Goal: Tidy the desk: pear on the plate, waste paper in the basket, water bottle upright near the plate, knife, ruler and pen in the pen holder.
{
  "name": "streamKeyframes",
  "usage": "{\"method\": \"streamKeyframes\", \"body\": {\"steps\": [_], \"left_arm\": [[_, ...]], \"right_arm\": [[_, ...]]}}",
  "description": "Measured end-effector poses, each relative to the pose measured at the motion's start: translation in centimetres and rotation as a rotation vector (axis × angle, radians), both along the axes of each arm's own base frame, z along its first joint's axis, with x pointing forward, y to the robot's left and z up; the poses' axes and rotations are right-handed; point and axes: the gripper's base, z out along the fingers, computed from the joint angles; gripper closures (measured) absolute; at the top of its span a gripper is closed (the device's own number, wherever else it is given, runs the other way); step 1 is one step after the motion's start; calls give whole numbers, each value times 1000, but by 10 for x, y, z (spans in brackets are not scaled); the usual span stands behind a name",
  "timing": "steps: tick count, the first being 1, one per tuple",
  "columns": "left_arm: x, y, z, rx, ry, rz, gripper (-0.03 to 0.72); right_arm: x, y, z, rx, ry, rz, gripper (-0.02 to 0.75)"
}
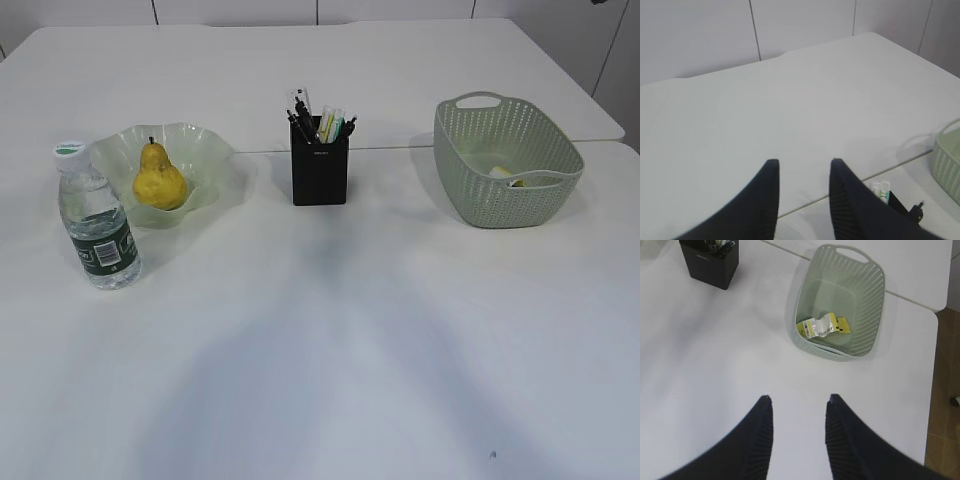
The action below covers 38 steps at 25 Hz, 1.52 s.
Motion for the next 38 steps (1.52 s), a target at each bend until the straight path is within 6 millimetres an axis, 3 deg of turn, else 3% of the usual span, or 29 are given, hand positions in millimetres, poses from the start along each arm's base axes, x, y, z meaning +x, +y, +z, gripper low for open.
{"method": "streamKeyframes", "body": {"steps": [4,11,15,19,24,29,33,38], "left_arm": [[-32,24,47,7,16,42,451],[-94,66,112,22,11,123,451],[-133,85,142,25,-12,159,451],[-172,98,161,48,-5,188,451],[-227,119,174,103,58,251,451],[-279,135,183,97,91,280,451],[-320,146,190,82,77,293,451],[-365,159,189,104,87,300,451]], "right_arm": [[0,0,0,4,1,1,441],[-2,0,2,27,-5,-25,441],[-20,-8,18,57,-65,-48,441],[-58,-28,49,61,-202,-102,441],[-131,-60,89,89,-415,-147,441],[-203,-89,109,136,-589,-173,441],[-237,-102,92,135,-617,-183,441],[-260,-109,37,99,-541,-159,441]]}}
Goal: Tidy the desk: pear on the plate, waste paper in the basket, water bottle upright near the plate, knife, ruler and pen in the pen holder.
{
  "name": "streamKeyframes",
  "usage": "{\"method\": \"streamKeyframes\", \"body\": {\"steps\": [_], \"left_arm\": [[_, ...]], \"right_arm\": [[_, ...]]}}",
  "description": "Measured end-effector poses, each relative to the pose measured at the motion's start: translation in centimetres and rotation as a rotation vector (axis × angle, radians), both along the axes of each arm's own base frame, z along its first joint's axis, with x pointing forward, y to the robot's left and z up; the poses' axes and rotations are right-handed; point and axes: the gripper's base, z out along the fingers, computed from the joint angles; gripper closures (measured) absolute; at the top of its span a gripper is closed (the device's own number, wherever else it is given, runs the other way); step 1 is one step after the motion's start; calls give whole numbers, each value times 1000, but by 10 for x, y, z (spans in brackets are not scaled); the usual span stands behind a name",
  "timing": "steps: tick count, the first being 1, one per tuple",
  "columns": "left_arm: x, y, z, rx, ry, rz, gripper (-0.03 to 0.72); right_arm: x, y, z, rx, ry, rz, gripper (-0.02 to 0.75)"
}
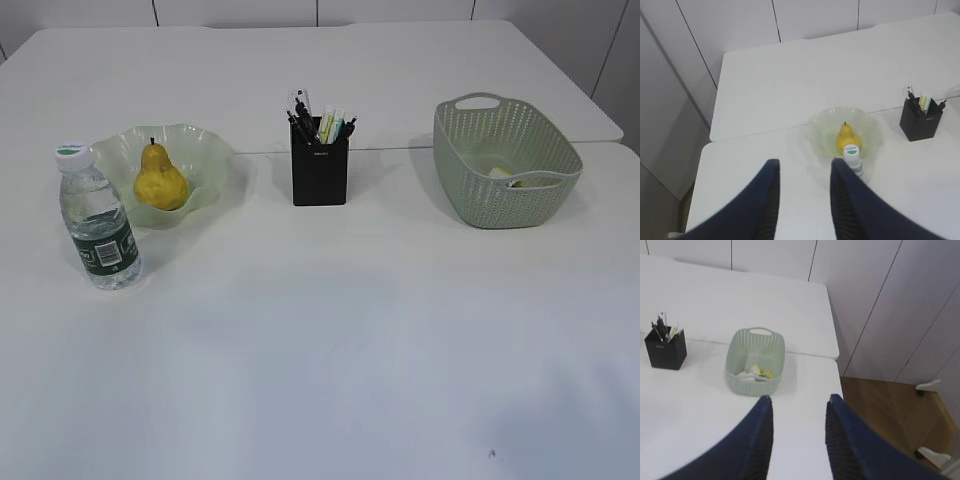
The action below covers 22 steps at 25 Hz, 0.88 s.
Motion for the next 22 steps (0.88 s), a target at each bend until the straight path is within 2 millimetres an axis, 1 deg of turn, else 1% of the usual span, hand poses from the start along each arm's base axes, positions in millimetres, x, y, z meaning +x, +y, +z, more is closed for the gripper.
{"method": "streamKeyframes", "body": {"steps": [2,5,6,9,12,14,17,19,22], "left_arm": [[-14,3,0,-4,-27,-6,451],[-33,4,-6,-18,-48,-47,452],[-39,4,-9,-21,-51,-68,452],[-61,2,-28,-22,-50,-158,461],[-81,0,-58,-43,-31,-225,464],[-91,-1,-84,-66,-5,-262,465],[-111,-3,-125,-116,6,-293,465],[-117,-4,-152,-136,25,-295,465],[-117,-7,-196,-149,73,-271,465]], "right_arm": [[-13,-3,-22,-3,13,17,441],[-34,-6,-53,29,10,63,441],[-42,-7,-62,44,3,80,441],[-59,-10,-84,78,-26,113,441],[-69,-10,-101,104,-35,140,441],[-72,-7,-108,128,-34,175,441],[-70,-2,-115,121,-7,222,441],[-68,0,-120,105,10,238,441],[-65,3,-127,82,35,267,441]]}}
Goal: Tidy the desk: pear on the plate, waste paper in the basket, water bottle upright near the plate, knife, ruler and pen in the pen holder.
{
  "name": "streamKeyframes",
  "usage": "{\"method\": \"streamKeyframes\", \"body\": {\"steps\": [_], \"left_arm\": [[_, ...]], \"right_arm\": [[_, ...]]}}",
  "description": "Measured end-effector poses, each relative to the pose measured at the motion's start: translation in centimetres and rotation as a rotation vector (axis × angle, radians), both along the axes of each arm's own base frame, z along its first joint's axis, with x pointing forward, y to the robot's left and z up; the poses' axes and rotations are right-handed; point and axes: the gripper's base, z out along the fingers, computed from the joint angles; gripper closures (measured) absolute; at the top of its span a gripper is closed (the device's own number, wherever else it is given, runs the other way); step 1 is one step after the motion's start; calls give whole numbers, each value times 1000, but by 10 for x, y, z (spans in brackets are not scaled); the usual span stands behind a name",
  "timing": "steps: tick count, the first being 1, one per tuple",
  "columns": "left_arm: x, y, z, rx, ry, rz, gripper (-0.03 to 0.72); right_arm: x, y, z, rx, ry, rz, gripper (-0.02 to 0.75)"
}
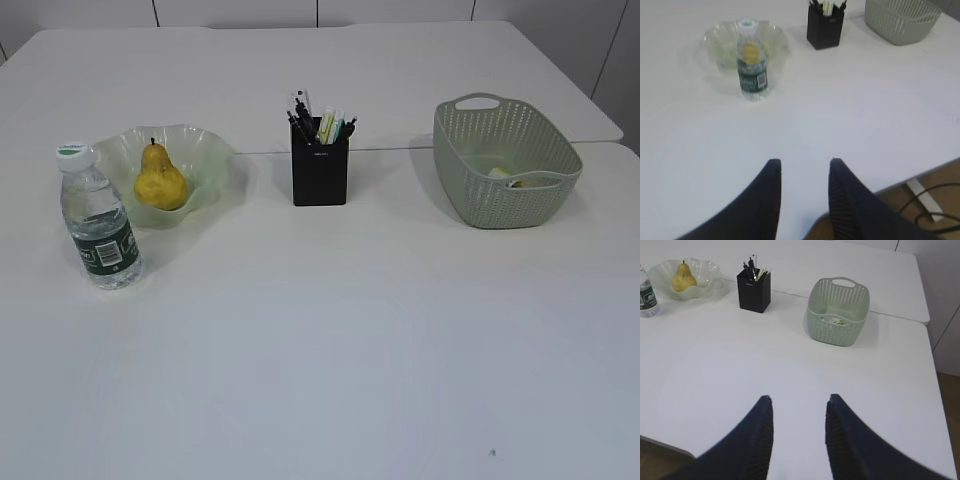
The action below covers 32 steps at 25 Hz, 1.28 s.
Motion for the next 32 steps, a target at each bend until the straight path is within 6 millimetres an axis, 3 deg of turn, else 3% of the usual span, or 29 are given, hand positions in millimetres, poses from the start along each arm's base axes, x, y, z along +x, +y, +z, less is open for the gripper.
{"method": "streamKeyframes", "body": {"steps": [3,8,22,32], "left_arm": [[18,-6,-34,25,105,5,465],[35,-10,-56,75,117,-25,465],[42,-9,-60,94,80,-16,464],[42,-9,-60,93,78,-20,464]], "right_arm": [[-2,3,-8,14,9,39,441],[-2,7,-24,25,33,66,441],[29,31,-76,32,203,190,441],[34,33,-81,30,187,203,441]]}}
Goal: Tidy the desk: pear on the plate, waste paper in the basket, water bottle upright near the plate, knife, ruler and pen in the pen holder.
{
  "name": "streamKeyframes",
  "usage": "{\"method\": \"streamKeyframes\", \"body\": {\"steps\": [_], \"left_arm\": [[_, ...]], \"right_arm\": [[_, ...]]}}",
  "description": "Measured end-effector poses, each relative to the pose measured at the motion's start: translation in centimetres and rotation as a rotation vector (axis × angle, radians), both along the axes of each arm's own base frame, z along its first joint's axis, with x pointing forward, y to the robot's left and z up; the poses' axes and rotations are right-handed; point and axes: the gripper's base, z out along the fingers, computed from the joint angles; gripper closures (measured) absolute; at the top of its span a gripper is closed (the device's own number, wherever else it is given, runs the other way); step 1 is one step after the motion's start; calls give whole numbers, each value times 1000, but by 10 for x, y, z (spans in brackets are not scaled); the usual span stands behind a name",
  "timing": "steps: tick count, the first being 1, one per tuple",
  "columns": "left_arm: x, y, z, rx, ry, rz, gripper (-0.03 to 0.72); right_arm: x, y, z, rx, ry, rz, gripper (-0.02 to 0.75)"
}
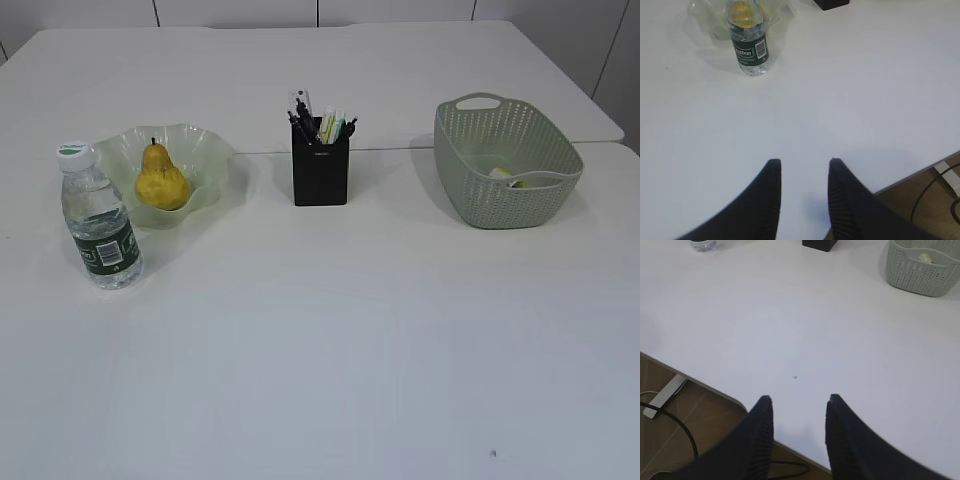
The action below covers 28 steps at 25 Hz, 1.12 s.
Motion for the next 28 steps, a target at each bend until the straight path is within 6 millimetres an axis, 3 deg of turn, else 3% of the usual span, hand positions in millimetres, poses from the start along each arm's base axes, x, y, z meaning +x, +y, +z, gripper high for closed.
{"method": "streamKeyframes", "body": {"steps": [6,12,16,28], "left_arm": [[1,-1,-1,1,1,94,463],[4,-2,0,1,-2,253,462],[4,-2,0,1,-2,269,462],[4,-2,0,1,-2,269,461]], "right_arm": [[0,0,0,0,0,-16,441],[1,3,0,0,0,-204,441],[2,4,0,1,-2,-277,441],[2,4,0,1,-2,-281,441]]}}
